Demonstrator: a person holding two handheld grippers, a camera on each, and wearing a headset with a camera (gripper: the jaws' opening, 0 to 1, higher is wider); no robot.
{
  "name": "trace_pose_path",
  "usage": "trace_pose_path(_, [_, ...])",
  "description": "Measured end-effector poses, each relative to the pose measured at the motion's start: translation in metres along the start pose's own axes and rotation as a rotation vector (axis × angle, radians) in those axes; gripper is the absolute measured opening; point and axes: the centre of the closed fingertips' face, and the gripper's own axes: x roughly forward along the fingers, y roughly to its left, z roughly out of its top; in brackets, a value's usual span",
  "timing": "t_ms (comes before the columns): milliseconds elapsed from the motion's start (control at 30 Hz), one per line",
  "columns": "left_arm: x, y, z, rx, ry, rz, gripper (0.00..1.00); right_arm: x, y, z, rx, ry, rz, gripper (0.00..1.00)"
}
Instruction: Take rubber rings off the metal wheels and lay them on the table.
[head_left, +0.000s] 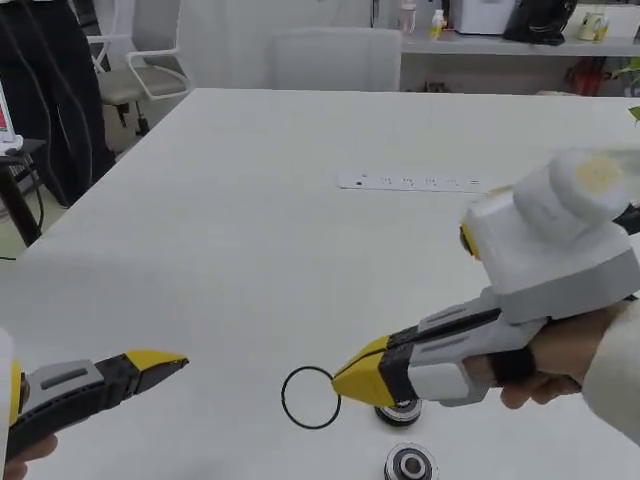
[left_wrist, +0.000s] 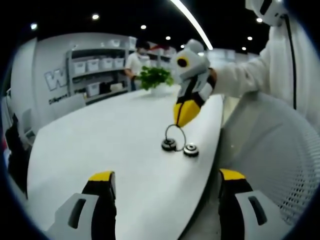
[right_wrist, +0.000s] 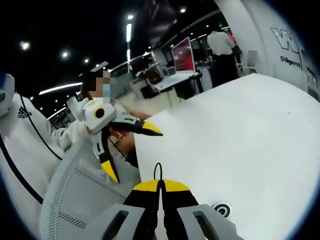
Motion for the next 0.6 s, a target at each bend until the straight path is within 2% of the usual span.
trace_pose_path(300, [0.002,-0.003,0.0,0.0,0.0,-0.01,0.85,0.017,-0.006,-0.024,-0.003,0.071,-0.008,0.0])
trace_pose_path(600, [0.003,-0.003,-0.003,-0.002,0.007,-0.009,0.85,0.027,-0.018,-0.045,0.033,0.104,-0.039,0.0])
